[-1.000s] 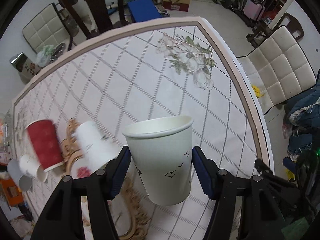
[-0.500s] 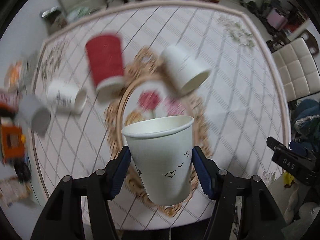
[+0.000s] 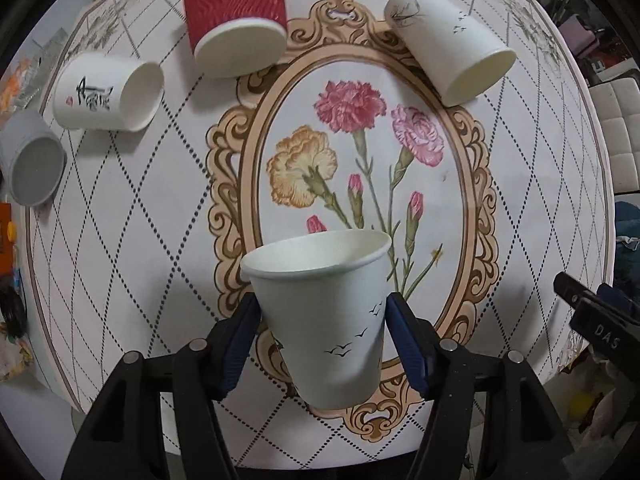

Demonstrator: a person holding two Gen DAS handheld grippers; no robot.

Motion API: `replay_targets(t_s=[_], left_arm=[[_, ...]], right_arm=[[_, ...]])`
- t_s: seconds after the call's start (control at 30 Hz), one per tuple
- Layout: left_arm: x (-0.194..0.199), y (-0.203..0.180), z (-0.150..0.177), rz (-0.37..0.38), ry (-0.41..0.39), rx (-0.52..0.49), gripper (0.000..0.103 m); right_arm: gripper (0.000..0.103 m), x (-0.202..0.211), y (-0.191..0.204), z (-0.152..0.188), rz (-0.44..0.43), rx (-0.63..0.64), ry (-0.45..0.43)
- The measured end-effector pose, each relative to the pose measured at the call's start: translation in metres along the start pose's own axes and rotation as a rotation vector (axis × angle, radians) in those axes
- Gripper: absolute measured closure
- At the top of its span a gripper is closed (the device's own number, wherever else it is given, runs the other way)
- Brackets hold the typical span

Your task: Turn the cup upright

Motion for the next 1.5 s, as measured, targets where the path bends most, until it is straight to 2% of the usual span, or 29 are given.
replay_targets(t_s=[0.37,0.43,0.5,0.7,0.9,0.97,1.1,1.2,1.37,1.5], left_arm=[[0.009,0.010,0.001,0.034,-0.012,0.010,0.036],[0.016,0.010,-0.001,0.041,-0.025,0.009,0.011],[0.023,0.011,0.001,0.037,-0.042,0.000,0.003],[0.045,0.022,0.005,0.008,-0.113,0.018,0.003],[0.081,0.055,0.015,-0.034,-0.258,0.066,0.001],[0.089,0.066,0.019,-0.026,-0.299,0.079,0.000],[0.096,0.085,0.032,-0.032,-0.345,0.109,0.000],[0.089,0.099,0.038,-0.073,-0.334,0.131,0.000],[0.070,0.131,0.052,-0.167,-0.272,0.183,0.000],[0.054,0.152,0.062,-0.199,-0.239,0.224,0.000]], right_arm=[[0.017,0.002,-0.012,-0.001,0.005,-0.008,0.002],[0.017,0.004,-0.013,-0.002,0.003,-0.007,-0.005],[0.017,0.008,-0.012,-0.003,-0.001,-0.009,-0.013],[0.017,0.018,-0.011,-0.006,-0.006,-0.026,-0.028],[0.017,0.026,-0.018,0.003,-0.012,-0.029,-0.038],[0.017,0.030,-0.019,0.009,-0.021,-0.027,-0.045],[0.017,0.045,-0.007,0.021,-0.056,0.003,-0.061],[0.017,0.059,0.014,0.030,-0.091,0.053,-0.074],[0.017,0.079,0.067,0.043,-0.131,0.164,-0.095],[0.017,0.084,0.110,0.046,-0.137,0.240,-0.103]])
Point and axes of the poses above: each gripper's, at about its wrist camera, not at the fingertips, and x roughly against the way its jaws point, y to its left, z to its underside, the point moved 1 cm from there along -x, roughly the way its jaws point, and after that the axes turned 8 degrees about y, right-handed, at the moved point
